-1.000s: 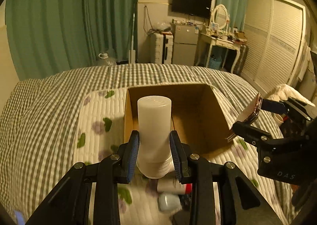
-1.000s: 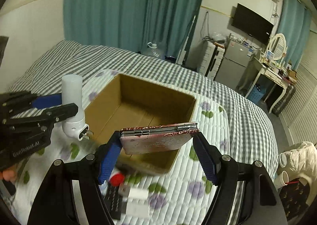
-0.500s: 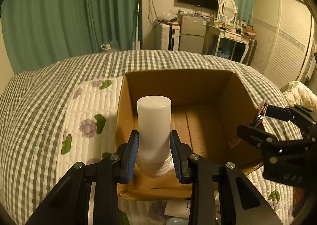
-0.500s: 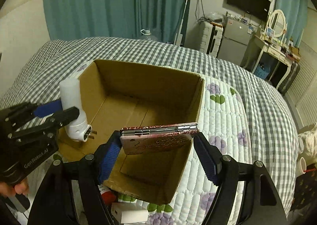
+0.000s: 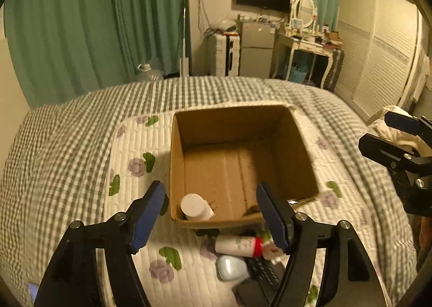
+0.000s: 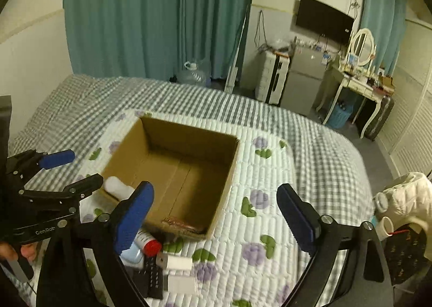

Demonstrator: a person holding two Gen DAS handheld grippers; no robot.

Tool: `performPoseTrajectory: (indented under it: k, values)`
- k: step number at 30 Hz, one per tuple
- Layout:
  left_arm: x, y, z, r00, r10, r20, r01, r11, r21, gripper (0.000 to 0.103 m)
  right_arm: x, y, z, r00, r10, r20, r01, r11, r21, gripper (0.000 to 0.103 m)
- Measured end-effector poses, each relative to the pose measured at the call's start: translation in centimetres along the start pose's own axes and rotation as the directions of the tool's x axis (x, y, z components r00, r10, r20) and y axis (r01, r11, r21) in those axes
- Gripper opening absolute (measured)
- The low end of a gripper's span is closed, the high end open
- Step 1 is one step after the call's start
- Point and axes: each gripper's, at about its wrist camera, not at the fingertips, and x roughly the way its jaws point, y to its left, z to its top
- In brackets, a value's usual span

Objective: Organize rigid objects
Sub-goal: 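Grasp the black UGREEN charger with the left tool while the right tool reaches the white charger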

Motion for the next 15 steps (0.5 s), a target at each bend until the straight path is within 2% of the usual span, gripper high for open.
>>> performPoseTrajectory:
  k: [4, 8, 12, 15]
  values:
    - [-4.1, -1.0, -0.4, 1.0, -0.024, 0.011, 0.024, 1.0, -0.011, 0.082, -4.3, 0.2, -0.9, 1.0, 0.001, 0.018, -0.001, 1.0, 0.001, 0.102]
    - [-6.2, -1.6, -2.0, 0.999, -0.037, 0.007, 0.037, 0.999, -0.032, 0.084, -7.3, 0.3, -3.0, 1.0, 0.018, 0.005, -0.018, 0.999, 0.028, 0.103]
    - [-6.0, -2.1, -4.3, 0.999, -0.042, -0.01, 0.041, 0.998, -0.053, 0.084, -7.5, 0.5, -5.6, 1.0, -0.007, 0.001, 0.007, 0.999, 0.034, 0.103]
    - [-4.1, -2.8, -6.2, 0.999, -0.033, -0.043, 0.031, 0.998, -0.049, 0.084, -5.6, 0.5, -7.8, 0.999, -0.04, -0.021, 0.041, 0.998, 0.043, 0.103]
